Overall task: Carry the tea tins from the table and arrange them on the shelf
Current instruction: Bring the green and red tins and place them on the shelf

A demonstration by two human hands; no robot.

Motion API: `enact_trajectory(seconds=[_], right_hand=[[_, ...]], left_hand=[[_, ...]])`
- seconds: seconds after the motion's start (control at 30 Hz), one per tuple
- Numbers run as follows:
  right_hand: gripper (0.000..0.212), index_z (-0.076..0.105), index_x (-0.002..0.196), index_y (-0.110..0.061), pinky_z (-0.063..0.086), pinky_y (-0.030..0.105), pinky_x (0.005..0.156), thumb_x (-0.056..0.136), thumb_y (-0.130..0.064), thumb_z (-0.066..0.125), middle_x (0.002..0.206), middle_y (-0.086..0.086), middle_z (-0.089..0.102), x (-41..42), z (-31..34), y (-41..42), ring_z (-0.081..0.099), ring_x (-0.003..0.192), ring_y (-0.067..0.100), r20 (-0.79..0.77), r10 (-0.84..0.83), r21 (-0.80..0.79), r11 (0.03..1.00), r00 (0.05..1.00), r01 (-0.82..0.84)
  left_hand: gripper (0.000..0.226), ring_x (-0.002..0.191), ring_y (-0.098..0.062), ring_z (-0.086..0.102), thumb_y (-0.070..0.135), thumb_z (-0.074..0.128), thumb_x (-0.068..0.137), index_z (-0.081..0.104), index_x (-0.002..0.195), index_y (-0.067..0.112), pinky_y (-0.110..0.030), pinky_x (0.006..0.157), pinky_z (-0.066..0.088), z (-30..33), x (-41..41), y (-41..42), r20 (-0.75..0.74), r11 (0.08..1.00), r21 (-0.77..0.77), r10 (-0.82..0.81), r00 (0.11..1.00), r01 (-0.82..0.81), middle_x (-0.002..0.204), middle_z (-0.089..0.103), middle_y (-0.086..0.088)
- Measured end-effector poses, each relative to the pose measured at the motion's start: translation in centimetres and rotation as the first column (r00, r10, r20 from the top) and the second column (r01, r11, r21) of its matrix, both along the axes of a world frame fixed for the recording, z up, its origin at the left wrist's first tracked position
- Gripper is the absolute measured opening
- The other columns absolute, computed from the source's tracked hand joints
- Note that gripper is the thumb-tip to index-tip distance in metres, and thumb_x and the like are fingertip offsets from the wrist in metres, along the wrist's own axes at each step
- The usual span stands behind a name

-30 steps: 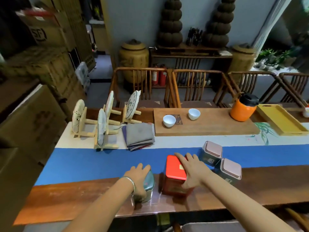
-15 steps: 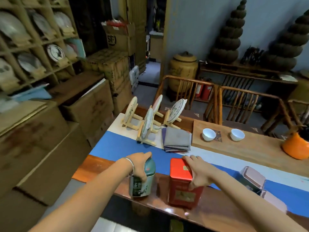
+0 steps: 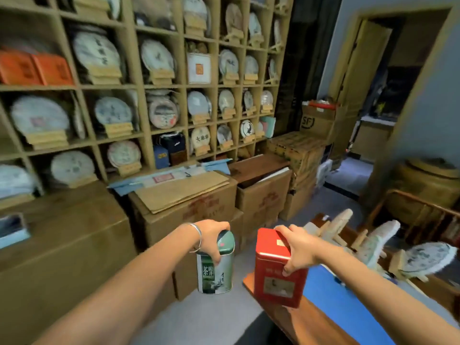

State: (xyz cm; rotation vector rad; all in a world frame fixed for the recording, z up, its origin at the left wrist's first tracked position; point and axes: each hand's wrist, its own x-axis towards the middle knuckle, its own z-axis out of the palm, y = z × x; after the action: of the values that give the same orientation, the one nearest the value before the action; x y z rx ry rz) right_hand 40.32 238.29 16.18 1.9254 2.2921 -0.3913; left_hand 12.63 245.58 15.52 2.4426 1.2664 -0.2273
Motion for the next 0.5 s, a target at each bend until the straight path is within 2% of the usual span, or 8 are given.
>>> enact_trajectory(seconds=[0.1,0.23,0.3,0.4,0.5], right_hand=[[0.122,0.017,0.146,-0.025,0.045,0.039,0.094,0.048,-0.058,0.081,0.121,0.004,0.031,-8.8,2.4,4.4,0.041,0.118,0.027,-0.004,0.13,0.048,0.99,0.992,-0.129],[0.132,0.008,0.151,-0.027,0.042,0.044,0.104,0.046,-0.062,0.081,0.144,0.008,0.024,-20.6,5.9,10.1,0.035,0.132,0.031,-0.013,0.259,0.031,0.966,0.966,-0.258],[0.132,0.008,0.151,-0.028,0.04,0.043,0.104,0.047,-0.063,0.081,0.147,0.007,0.023,-26.4,7.8,12.5,0.035,0.133,0.031,-0.029,0.327,0.036,0.945,0.944,-0.326],[0.13,0.01,0.15,-0.03,0.039,0.037,0.1,0.047,-0.064,0.083,0.138,0.003,0.027,-34.7,9.7,15.4,0.036,0.128,0.027,-0.072,0.44,0.042,0.898,0.895,-0.438],[0.128,0.013,0.147,-0.033,0.043,0.028,0.087,0.045,-0.066,0.083,0.119,-0.007,0.029,-42.2,11.2,18.2,0.041,0.112,0.019,-0.121,0.551,0.052,0.834,0.825,-0.549]], left_hand=[[0.075,0.087,-0.02,0.053,0.041,0.085,0.05,0.048,0.112,0.024,-0.032,0.07,0.05,3.1,-9.9,1.4,-0.033,0.99,0.085,0.115,0.993,-0.112,0.104,0.054,-0.001],[0.086,0.094,-0.019,0.054,0.041,0.087,0.051,0.046,0.125,0.022,-0.031,0.079,0.049,6.8,-22.8,1.8,-0.049,0.95,0.143,0.287,0.957,-0.278,0.119,0.058,0.0],[0.093,0.102,-0.021,0.054,0.043,0.086,0.053,0.043,0.132,0.021,-0.031,0.083,0.047,8.6,-28.7,1.3,-0.047,0.914,0.175,0.379,0.924,-0.366,0.125,0.055,0.0],[0.097,0.108,-0.023,0.054,0.045,0.085,0.055,0.04,0.137,0.02,-0.031,0.082,0.047,10.6,-36.1,0.2,-0.039,0.865,0.197,0.476,0.878,-0.46,0.13,0.053,-0.002],[0.099,0.112,-0.026,0.053,0.05,0.083,0.058,0.035,0.14,0.021,-0.034,0.085,0.047,11.4,-42.3,-0.3,-0.048,0.817,0.202,0.559,0.828,-0.54,0.134,0.05,-0.002]])
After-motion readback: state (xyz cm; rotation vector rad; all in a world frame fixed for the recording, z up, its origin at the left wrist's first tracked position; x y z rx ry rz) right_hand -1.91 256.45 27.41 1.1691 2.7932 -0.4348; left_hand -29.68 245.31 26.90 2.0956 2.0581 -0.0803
